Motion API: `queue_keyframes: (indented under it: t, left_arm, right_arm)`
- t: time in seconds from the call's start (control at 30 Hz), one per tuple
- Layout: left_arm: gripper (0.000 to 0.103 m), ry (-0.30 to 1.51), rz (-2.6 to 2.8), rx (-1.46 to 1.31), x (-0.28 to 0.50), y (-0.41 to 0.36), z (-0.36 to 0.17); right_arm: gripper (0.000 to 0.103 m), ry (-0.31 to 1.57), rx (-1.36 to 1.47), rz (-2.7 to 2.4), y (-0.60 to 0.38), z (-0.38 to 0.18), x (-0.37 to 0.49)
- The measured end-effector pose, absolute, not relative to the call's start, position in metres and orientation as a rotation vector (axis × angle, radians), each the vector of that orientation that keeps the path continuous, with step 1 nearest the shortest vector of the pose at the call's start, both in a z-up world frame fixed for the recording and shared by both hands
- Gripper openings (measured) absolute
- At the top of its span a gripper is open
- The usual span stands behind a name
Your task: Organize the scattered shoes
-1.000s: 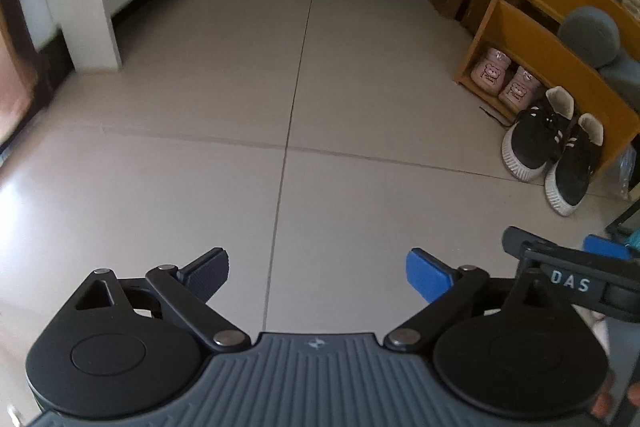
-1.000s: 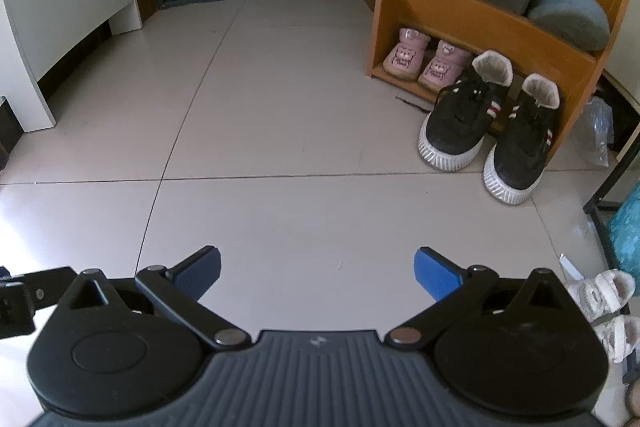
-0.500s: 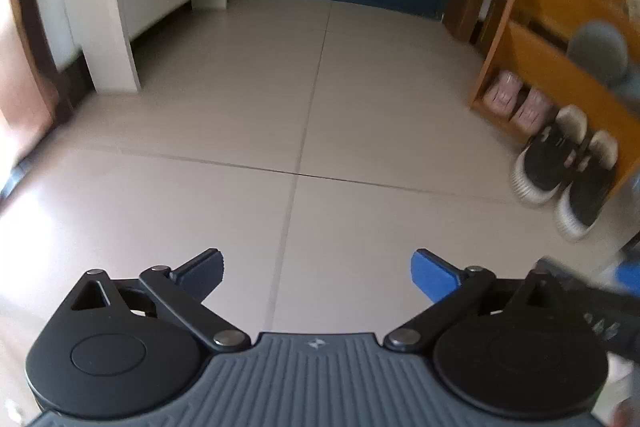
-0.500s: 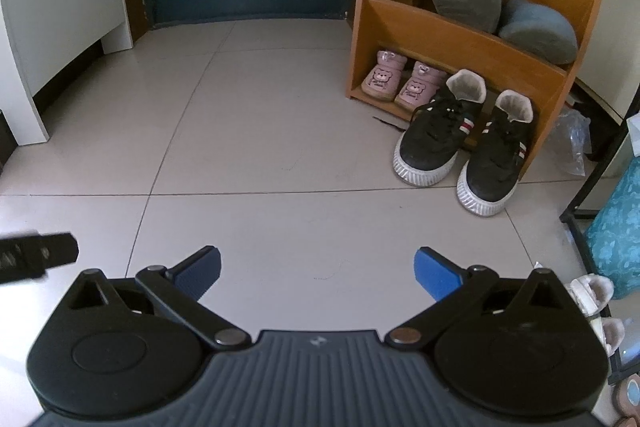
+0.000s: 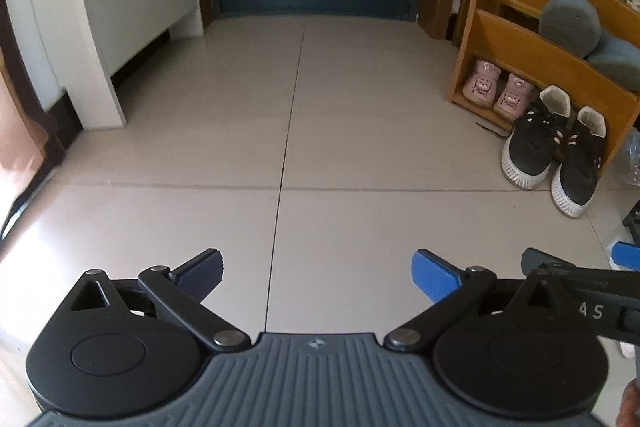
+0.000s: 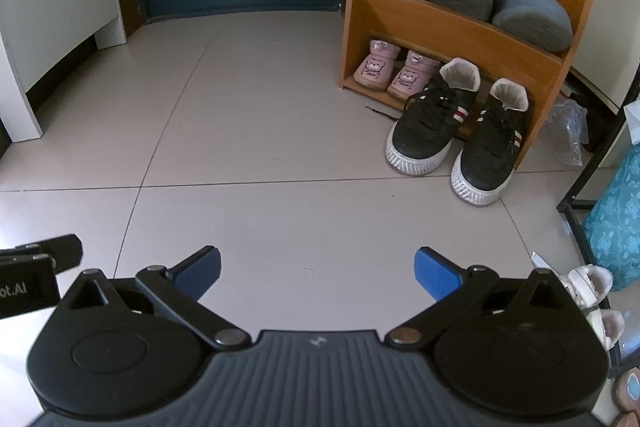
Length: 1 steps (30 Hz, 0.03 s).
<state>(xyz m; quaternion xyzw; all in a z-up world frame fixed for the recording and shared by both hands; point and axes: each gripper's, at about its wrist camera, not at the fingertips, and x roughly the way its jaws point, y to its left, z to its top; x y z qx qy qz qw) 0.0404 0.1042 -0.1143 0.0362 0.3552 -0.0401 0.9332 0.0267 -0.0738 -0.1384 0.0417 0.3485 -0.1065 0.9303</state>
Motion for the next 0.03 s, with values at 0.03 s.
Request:
queue_keyframes:
  t: [0.03]
  left_arm:
    - [0.103, 0.741, -0.084, 0.078, 0.0416, 0.1016, -0.1153]
  right_arm:
    - [0.102, 0.713, 0.085, -0.219, -0.0746, -0.1386, 0.0265]
